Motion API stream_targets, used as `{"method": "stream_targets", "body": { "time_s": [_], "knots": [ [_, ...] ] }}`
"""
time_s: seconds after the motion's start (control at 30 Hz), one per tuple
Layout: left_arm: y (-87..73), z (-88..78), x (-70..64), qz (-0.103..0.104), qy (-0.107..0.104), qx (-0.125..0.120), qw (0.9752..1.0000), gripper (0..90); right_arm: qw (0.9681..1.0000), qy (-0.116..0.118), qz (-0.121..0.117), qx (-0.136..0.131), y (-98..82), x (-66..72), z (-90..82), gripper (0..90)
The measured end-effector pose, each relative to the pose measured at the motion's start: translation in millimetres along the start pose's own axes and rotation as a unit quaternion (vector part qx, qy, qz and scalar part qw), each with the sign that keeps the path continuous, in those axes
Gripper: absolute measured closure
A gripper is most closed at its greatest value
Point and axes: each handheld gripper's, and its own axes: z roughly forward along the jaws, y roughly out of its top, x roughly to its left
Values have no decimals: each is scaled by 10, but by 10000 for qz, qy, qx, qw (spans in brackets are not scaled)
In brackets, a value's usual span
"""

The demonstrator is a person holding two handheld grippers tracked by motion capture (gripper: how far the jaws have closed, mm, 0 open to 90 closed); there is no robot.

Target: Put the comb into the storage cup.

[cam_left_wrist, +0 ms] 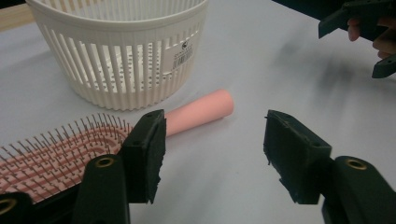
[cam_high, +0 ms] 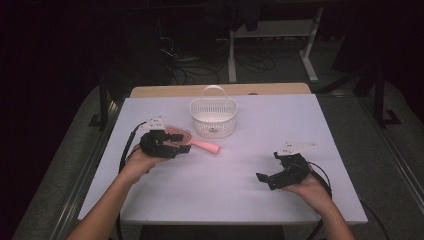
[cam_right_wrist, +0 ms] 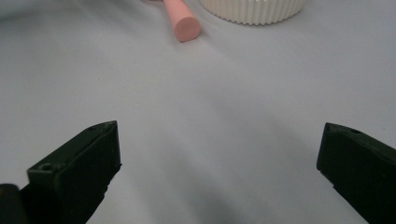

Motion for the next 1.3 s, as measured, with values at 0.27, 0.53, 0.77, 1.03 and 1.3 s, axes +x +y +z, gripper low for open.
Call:
{"method": "stream_targets", "body": {
  "time_s": [0.27,0.53,0.77,1.03,1.3],
  "knots": [
    [47,103,-16,-42,-38,100,9999,504,10000,11,12,2,0,3,7,0],
    [91,194,-42,13,-98,182,9998,617,10000,15,0,4,-2,4,4,0],
    [122,294,-66,78,-167,236,9996,722,10000,12,-7,12,-2,5,6,0],
    [183,412,-103,206,-229,323,9990,873,10000,5,-28,32,-3,5,7,0],
    [237,571,-112,234,-280,363,9987,900,10000,16,-22,52,-4,10,8,0]
  ]
}}
